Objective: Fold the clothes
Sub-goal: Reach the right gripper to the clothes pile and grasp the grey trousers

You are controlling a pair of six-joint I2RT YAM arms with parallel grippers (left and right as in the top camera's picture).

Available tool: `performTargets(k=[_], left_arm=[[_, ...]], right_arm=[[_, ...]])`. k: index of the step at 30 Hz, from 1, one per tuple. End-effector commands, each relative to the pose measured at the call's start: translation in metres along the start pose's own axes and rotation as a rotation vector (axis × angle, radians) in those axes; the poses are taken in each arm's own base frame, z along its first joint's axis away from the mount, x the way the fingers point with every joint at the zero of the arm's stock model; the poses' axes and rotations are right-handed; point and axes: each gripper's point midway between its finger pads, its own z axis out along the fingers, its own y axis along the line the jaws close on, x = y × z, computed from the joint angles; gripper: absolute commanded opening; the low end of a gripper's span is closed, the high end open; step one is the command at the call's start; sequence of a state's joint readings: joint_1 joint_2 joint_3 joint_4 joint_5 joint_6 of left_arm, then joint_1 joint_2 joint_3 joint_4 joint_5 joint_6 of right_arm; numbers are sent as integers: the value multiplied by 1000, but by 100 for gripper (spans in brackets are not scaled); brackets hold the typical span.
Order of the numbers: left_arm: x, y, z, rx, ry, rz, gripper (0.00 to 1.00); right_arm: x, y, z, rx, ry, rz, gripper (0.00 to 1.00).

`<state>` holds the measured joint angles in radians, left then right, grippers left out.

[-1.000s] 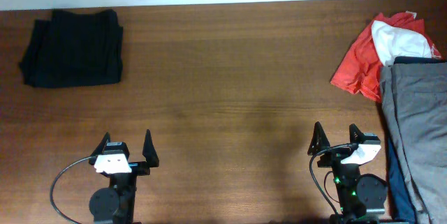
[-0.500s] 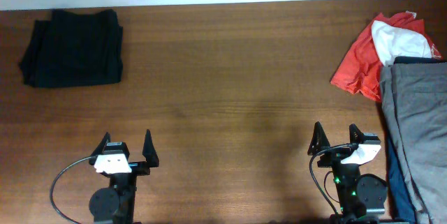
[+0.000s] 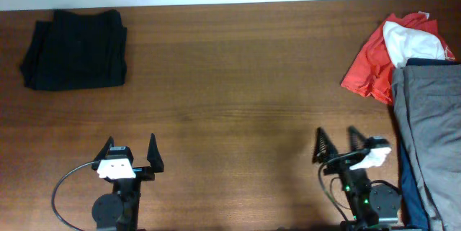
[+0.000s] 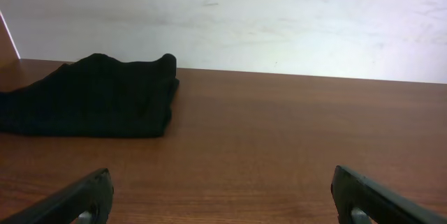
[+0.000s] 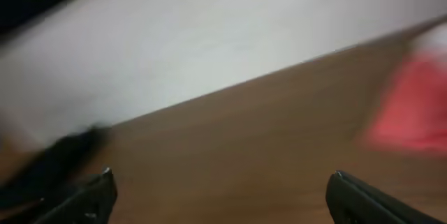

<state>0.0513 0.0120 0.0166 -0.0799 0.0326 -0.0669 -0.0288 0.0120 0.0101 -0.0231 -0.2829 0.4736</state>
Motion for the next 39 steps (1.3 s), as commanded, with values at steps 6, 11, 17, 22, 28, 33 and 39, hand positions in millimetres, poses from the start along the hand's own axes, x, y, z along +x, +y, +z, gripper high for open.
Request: performTargets(k=[6,11,17,22,28,33,39], left_arm=[[4,0,1,-1,8,12,99],[4,0,1,-1,8,12,99],[4,0,1,-1,8,12,99],[4,0,1,-1,8,12,99],[4,0,1,-1,8,12,99],[4,0,1,-1,8,12,99],[4,0,1,-1,8,12,99]], right_arm=[[-58,91,-25,-416,-99,99,99],[-134,57,0,11,-109,-96,99],[-219,-49,66,775,99,-267,99],[-191,-163,120,1042,539,-406,99],[-106,-299,110,1155,854,-364,91],[-40,-339,126,1041,980,-338,91],[-35,-358,124,1068,961,-329,78]])
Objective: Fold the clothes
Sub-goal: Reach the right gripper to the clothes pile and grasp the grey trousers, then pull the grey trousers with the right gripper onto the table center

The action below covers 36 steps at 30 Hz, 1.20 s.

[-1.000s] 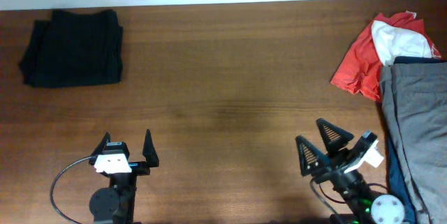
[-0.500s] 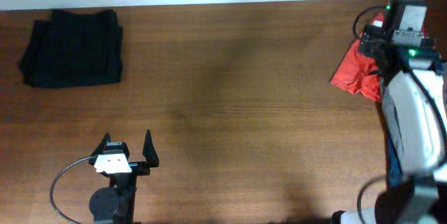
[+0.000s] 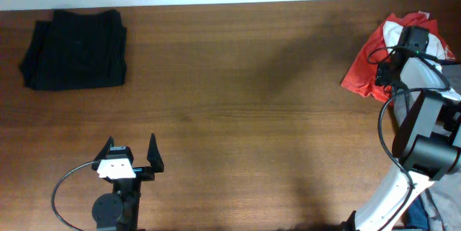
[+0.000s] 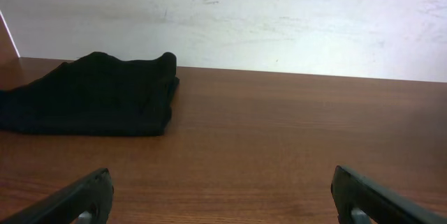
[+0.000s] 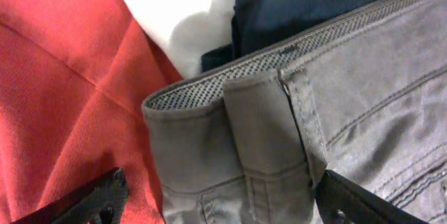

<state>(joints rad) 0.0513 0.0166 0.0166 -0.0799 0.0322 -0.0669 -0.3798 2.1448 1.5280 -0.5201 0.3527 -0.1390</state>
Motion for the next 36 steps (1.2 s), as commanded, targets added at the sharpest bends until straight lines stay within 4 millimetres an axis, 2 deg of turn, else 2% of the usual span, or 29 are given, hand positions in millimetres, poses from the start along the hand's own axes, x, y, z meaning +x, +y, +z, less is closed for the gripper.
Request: performTargets(k=[1,3,4,6,9,11,12,14,17,20,23,25,26,27,28,29,30,31,32,33,34,36], left_arm=[[3,0,0,0,3,12,99],[3,0,0,0,3,12,99],[3,0,0,0,3,12,99],[3,0,0,0,3,12,99],[3,0,0,0,3,12,99],[3,0,0,0,3,12,99],[3,0,0,0,3,12,99],[3,0,0,0,3,12,99],[3,0,0,0,3,12,99],[3,0,0,0,3,12,99],[3,0,0,0,3,12,99],[3,0,0,0,3,12,99],[3,0,0,0,3,12,99],[3,0,0,0,3,12,99],[3,0,0,0,3,12,99],[3,0,0,0,3,12,99],[3,0,0,0,3,12,99],[3,0,0,0,3,12,99],[3,0,0,0,3,12,99],[3,0,0,0,3,12,99],[3,0,0,0,3,12,99],[3,0,0,0,3,12,99]], right_arm=[[-6,-13,4,9,-13,25,73],[-4,-20,6,14,-8,37,71],[-3,-23,7,13,-6,43,65],[-3,-21,8,-9,-8,50,62],[-4,-17,7,-29,-11,50,40],[-7,-26,1,2,-12,136,7],[-11,-35,-8,31,-13,177,4],[-24,-56,-31,97,-39,270,4],[-48,-79,-80,108,-118,327,4],[-67,-103,-144,101,-243,427,4],[-82,-116,-236,46,-437,471,4],[-91,-112,-301,-12,-588,458,4],[-91,-97,-348,-69,-684,433,4],[-90,-84,-371,-105,-727,412,4],[-89,-57,-396,-181,-769,362,4],[-87,-27,-412,-265,-788,303,4],[-82,22,-430,-388,-790,207,4],[-76,60,-439,-485,-775,134,4],[-65,108,-449,-604,-752,33,4],[-49,160,-459,-727,-713,-81,4],[-32,202,-464,-816,-672,-173,4],[18,295,-457,-931,-538,-373,4]])
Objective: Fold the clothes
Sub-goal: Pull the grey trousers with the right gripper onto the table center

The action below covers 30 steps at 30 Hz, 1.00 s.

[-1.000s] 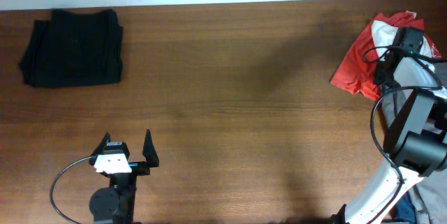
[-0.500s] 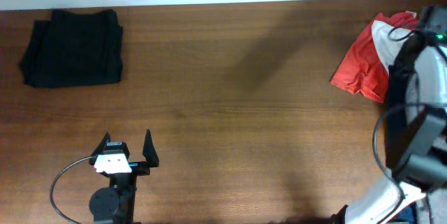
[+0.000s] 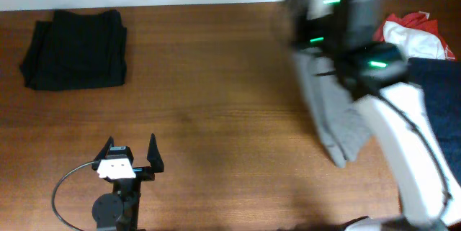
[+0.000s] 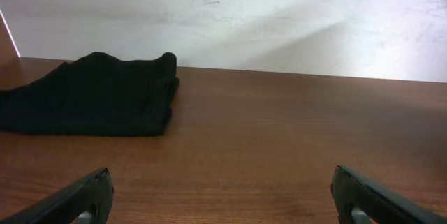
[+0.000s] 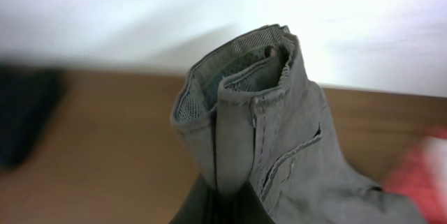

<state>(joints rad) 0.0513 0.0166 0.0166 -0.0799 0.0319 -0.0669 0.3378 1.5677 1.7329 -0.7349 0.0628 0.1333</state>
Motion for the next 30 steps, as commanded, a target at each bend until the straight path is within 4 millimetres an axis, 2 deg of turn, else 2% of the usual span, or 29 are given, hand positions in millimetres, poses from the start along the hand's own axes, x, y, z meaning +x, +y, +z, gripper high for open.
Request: performTargets(k=[1,3,4,6,7,8,9,10,11,13,15,16,18,20,22,23,27,28,30], left_arm=[[3,0,0,0,3,12,99],[3,0,0,0,3,12,99],[3,0,0,0,3,12,99],[3,0,0,0,3,12,99],[3,0,0,0,3,12,99],[3,0,0,0,3,12,99],[3,0,0,0,3,12,99],[3,0,0,0,3,12,99],[3,0,0,0,3,12,99],[3,0,0,0,3,12,99],[3,0,0,0,3,12,99],[3,0,0,0,3,12,99],[3,0,0,0,3,12,99],[3,0,0,0,3,12,99],[3,0,0,0,3,12,99],[3,0,0,0,3,12,99],[2,0,0,1,-1,12,99],[-5,-1,0,4,-28,13,99],[2,-13,0,72,2,8,99]], right_arm=[[72,122,53,-282,222,-119,4],[128,170,82,-325,358,-132,4],[153,195,89,-367,416,-136,4],[184,236,84,-444,469,-178,4],[187,254,74,-473,463,-189,8],[185,260,67,-483,458,-179,37],[176,263,58,-494,438,-168,73],[158,254,47,-487,408,-154,99],[140,237,40,-463,386,-131,99],[103,183,26,-379,358,-63,99],[80,109,12,-258,357,32,99],[76,41,2,-137,383,130,99],[97,-47,-7,61,482,229,99],[130,-115,-14,253,601,318,99],[170,-150,-10,299,718,442,99],[189,-158,-5,295,773,492,99],[246,-164,16,281,905,562,99],[266,-165,25,281,927,564,99],[292,-164,34,285,942,570,99]])
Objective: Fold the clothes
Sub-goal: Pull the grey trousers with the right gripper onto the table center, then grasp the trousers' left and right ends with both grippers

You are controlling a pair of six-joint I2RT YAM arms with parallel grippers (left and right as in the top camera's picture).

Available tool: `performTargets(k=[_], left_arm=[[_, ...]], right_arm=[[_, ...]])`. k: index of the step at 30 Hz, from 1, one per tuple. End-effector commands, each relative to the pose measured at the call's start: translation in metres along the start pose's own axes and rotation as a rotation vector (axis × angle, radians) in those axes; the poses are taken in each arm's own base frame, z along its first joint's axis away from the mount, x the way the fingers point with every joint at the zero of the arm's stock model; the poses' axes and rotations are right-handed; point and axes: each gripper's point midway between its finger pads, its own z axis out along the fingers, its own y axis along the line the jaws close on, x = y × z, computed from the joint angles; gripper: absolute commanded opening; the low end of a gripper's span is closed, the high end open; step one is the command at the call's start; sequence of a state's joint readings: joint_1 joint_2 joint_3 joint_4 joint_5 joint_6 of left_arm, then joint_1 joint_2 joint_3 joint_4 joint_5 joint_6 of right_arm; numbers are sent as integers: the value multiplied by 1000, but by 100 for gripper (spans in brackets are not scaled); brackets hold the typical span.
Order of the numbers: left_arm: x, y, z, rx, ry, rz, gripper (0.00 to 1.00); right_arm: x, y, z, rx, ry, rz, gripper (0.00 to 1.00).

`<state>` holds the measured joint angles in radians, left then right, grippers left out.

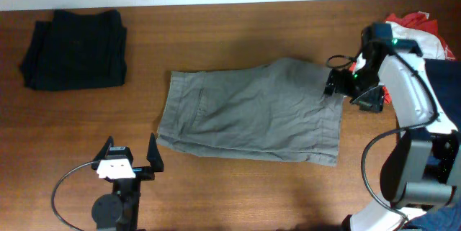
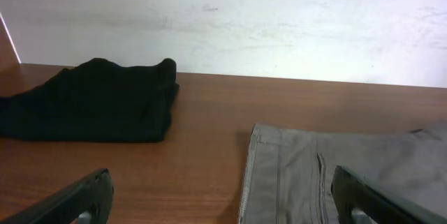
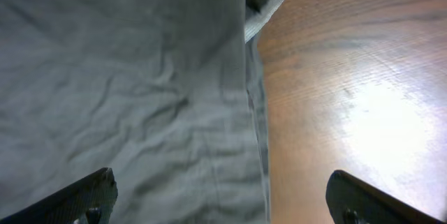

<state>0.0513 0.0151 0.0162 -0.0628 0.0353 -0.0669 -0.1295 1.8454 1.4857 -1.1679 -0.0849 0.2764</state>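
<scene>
The grey shorts [image 1: 252, 112] lie spread flat in the middle of the table, also showing in the left wrist view as the grey shorts [image 2: 335, 172] and under the right wrist as the grey shorts [image 3: 126, 91]. My right gripper [image 1: 353, 91] hovers over their right edge, open, with nothing between its fingers [image 3: 91, 196]. My left gripper [image 1: 130, 152] stands open near the front edge, just short of the shorts' left front corner. A folded black garment [image 1: 72, 50] rests at the far left, seen too as the black garment [image 2: 98, 102].
At the far right lies a pile with a red garment [image 1: 414, 21], a white one [image 1: 425, 42] and a navy one [image 1: 446, 80]. Bare brown table [image 3: 349, 77] shows right of the shorts. A pale wall [image 2: 279, 21] stands behind the table.
The grey shorts hung from my shut right gripper above the table. Now they lie flat in the middle, and the right gripper is open over their right edge. The left arm has not moved.
Both grippers stood open at the front while the grey shorts lay on the right-hand pile. Then my right gripper was open over the shorts' waistband. Then it held them up by the waistband. Now they are spread on the table and let go.
</scene>
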Motion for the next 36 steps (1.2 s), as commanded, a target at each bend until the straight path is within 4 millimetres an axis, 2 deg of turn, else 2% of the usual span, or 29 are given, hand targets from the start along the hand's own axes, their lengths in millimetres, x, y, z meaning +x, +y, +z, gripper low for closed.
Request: performTargets(k=[1,2,4,5,7,9,11,13,15,17,19,20,21,23,24,28,30,32,33,34,35,36], left_arm=[[5,-20,-1,117,17,-10,99],[0,-31,-2,182,-2,-9,99],[-6,-35,-3,202,-24,-5,99],[-7,-35,-3,203,-30,-4,99],[-8,-39,-3,224,-20,-5,99],[-12,-49,-2,279,46,-11,99],[-23,-52,11,291,158,27,99],[-38,-56,35,318,350,70,99],[-45,-59,62,338,570,24,99],[-45,-66,83,382,675,-22,99],[-32,-69,107,403,732,-46,99],[-23,-63,116,372,764,-42,99],[-8,-50,124,270,830,-51,99],[35,-41,133,163,978,-2,99],[56,-43,136,152,1030,22,99],[119,-58,142,179,1163,55,99],[137,-61,142,185,1198,61,98],[152,-59,142,177,1227,64,91],[159,-56,141,163,1244,73,91],[174,-53,137,155,1284,75,92],[185,-52,134,153,1313,74,89],[193,-51,132,151,1336,74,75]], right_arm=[[17,-4,33,2,50,23,99],[21,-6,43,3,53,42,99],[26,-7,55,-1,56,55,99],[31,-6,63,-18,66,56,89],[34,-7,71,-23,68,57,89],[35,-7,72,-24,68,56,98],[34,-7,72,-24,66,56,99],[33,-7,72,-25,62,55,99],[33,-6,72,-26,61,55,99],[33,-7,72,-26,61,55,99],[33,-7,72,-25,62,55,99],[33,-7,72,-26,62,55,99],[33,-6,72,-26,61,55,99],[33,-6,72,-26,60,55,99],[33,-6,72,-26,61,55,99],[34,-1,71,-55,69,56,99],[34,-1,71,-55,70,56,99],[34,-1,71,-55,69,56,99],[33,-1,71,-56,67,56,99],[33,-1,71,-56,67,56,99],[33,-1,71,-56,67,55,99],[34,-1,71,-56,67,55,99]])
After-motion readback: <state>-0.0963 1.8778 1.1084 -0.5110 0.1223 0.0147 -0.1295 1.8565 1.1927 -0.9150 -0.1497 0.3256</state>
